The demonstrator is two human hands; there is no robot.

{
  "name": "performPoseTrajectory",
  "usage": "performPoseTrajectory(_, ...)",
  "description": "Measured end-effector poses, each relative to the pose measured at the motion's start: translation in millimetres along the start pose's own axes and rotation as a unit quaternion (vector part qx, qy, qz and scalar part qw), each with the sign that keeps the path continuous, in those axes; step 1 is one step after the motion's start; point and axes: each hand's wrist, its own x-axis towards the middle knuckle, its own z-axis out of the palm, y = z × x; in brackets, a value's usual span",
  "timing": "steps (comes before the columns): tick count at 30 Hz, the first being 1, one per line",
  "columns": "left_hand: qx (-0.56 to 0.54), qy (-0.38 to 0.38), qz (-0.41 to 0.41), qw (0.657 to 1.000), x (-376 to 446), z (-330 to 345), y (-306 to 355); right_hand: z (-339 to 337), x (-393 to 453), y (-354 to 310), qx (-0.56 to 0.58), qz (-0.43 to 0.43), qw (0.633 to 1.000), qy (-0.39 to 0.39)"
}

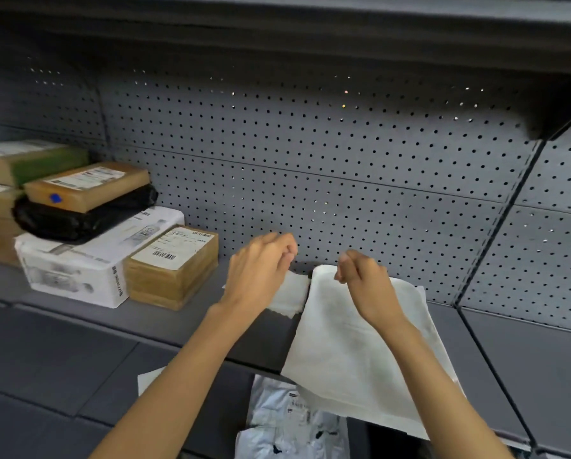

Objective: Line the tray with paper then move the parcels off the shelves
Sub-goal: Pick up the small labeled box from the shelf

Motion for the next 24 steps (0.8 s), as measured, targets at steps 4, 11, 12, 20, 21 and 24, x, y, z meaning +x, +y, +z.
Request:
performPoseTrajectory(4,-0.078,0.037,-0.061,0.994,-2,-40,-30,14,-4,-51,0.072,-0.07,0.995,-0.001)
performPoseTrajectory(11,-0.093,0.053,-0.127,0.986,0,-86,-123,86,21,-117,0.141,-0.069,0.985,-0.077)
performPoseTrajectory(12,-0.093,0.046,-0.133,0.986,1,-89,-139,100,26,-125,0.144,-0.064,0.983,-0.089)
performPoseTrajectory(20,0.018,-0.178,-0.125,0.976,6,-84,-242,232,53,-152,0.177,0.036,0.961,-0.21)
performPoseTrajectory(21,0.026,-0.207,-0.119,0.971,6,-81,-247,246,53,-150,0.184,0.054,0.957,-0.217)
performPoseTrajectory(24,0.059,-0.274,-0.093,0.955,8,-72,-257,271,46,-149,0.172,0.091,0.964,-0.184)
